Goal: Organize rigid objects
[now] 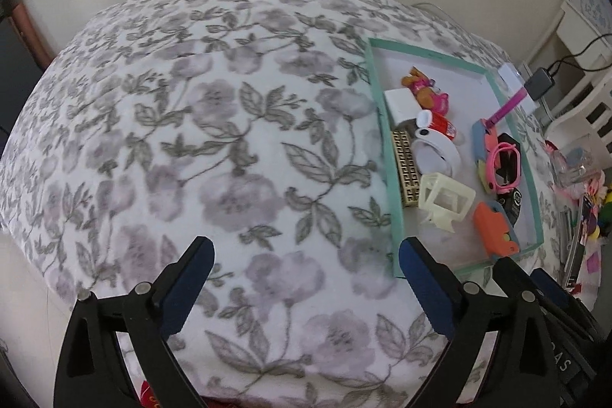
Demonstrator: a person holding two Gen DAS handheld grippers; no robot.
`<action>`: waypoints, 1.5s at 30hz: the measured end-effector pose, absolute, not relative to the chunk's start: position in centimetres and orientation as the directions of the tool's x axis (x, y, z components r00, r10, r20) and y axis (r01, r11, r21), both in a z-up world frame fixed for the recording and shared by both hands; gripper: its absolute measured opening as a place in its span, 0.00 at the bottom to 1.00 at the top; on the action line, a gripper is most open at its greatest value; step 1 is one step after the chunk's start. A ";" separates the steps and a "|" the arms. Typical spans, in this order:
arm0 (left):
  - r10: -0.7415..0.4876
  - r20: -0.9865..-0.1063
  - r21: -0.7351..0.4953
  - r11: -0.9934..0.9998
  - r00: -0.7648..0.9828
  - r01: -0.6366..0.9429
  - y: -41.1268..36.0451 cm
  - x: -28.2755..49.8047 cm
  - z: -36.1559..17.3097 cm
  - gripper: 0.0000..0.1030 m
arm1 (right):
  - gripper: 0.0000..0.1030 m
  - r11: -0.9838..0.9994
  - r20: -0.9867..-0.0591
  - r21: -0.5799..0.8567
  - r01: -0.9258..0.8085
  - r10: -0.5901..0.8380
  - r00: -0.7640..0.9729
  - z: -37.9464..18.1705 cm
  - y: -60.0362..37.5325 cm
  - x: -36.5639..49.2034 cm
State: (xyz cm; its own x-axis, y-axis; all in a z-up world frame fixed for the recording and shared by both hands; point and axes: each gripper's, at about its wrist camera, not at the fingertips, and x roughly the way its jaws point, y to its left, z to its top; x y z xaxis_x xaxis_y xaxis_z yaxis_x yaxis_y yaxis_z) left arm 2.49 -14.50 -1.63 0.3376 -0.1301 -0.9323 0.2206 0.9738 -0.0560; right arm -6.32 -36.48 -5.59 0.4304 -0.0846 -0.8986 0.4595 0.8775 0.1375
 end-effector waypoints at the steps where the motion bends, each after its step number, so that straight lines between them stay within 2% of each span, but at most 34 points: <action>1: -0.127 -0.931 -0.054 0.975 0.341 0.217 -14.3 2.4 -1.5 0.95 | 0.82 0.882 -0.898 0.131 0.454 -0.088 0.432 -5.5 -36.2 -6.4; 3: -0.114 -0.929 -0.040 0.976 0.353 0.213 -14.0 2.3 -1.3 0.95 | 0.88 0.889 -0.895 0.125 0.442 -0.091 0.437 -5.3 -35.8 -6.4; 13: -0.056 -0.908 0.045 0.972 0.414 0.229 -14.0 1.4 -0.3 0.95 | 0.88 0.903 -0.878 0.092 0.419 -0.125 0.462 -4.5 -34.9 -6.6; 45: -0.031 -0.910 0.054 0.980 0.414 0.192 -13.4 1.7 -0.5 0.95 | 0.88 0.914 -0.875 0.088 0.397 -0.119 0.468 -4.6 -34.4 -6.4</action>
